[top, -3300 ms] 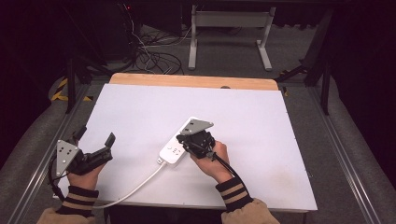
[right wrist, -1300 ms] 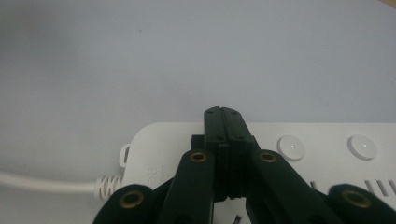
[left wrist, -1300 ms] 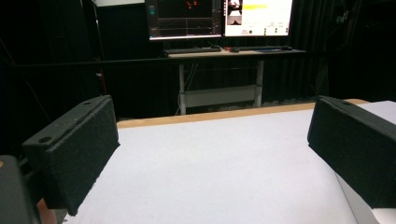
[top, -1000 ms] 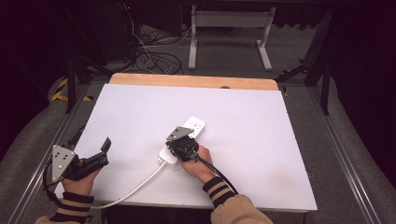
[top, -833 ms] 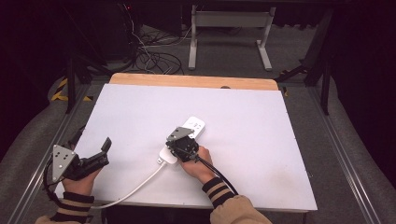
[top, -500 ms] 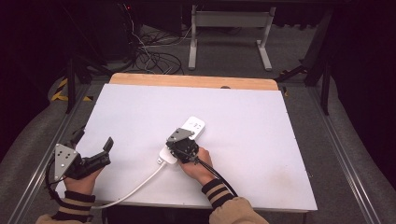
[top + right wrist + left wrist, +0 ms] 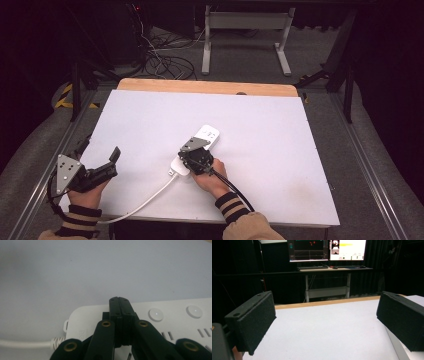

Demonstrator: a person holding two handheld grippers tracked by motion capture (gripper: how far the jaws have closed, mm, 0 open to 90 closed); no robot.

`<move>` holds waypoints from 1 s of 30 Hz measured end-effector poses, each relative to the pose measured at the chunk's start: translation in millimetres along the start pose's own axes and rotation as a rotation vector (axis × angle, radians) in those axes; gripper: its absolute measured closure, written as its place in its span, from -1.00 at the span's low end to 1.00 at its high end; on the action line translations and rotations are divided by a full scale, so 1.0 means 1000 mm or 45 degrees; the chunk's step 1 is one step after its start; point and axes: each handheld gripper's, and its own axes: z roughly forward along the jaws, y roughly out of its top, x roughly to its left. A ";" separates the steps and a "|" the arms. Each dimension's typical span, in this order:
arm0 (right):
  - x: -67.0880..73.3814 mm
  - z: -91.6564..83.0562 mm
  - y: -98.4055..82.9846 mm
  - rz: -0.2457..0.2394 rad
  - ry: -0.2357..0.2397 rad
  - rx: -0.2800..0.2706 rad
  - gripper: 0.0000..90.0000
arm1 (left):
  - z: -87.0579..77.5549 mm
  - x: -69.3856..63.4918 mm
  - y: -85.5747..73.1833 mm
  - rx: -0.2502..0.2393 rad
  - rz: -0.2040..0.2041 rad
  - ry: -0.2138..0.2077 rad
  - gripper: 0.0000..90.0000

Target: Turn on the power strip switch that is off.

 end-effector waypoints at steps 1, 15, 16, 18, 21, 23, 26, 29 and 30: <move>0.001 0.000 -0.001 -0.006 -0.006 -0.004 1.00 | 0.000 0.000 0.000 -0.001 0.001 -0.001 -0.94; 0.003 0.000 -0.002 -0.020 -0.021 -0.017 1.00 | 0.001 -0.001 0.000 0.006 0.008 0.003 -0.94; 0.003 0.000 -0.002 -0.023 -0.023 -0.013 1.00 | 0.000 -0.001 0.000 0.007 0.012 0.001 -0.94; 0.002 0.000 -0.002 -0.021 -0.021 -0.013 1.00 | -0.001 -0.001 0.000 0.005 0.012 0.001 -0.94; 0.003 0.000 -0.002 -0.026 -0.027 -0.015 1.00 | -0.004 0.000 0.000 0.002 0.009 0.011 -0.94; 0.003 0.000 -0.002 -0.029 -0.027 -0.012 1.00 | -0.004 0.000 0.000 -0.004 0.003 0.020 -0.94; 0.003 0.000 -0.001 -0.025 -0.026 -0.010 1.00 | -0.003 0.000 0.000 0.003 -0.002 0.015 -0.93; 0.002 0.000 -0.002 -0.016 -0.020 -0.012 1.00 | -0.002 -0.001 -0.001 0.005 0.009 0.011 -0.93; 0.002 0.000 -0.002 -0.018 -0.022 -0.012 1.00 | -0.002 -0.001 -0.001 0.006 0.013 0.010 -0.93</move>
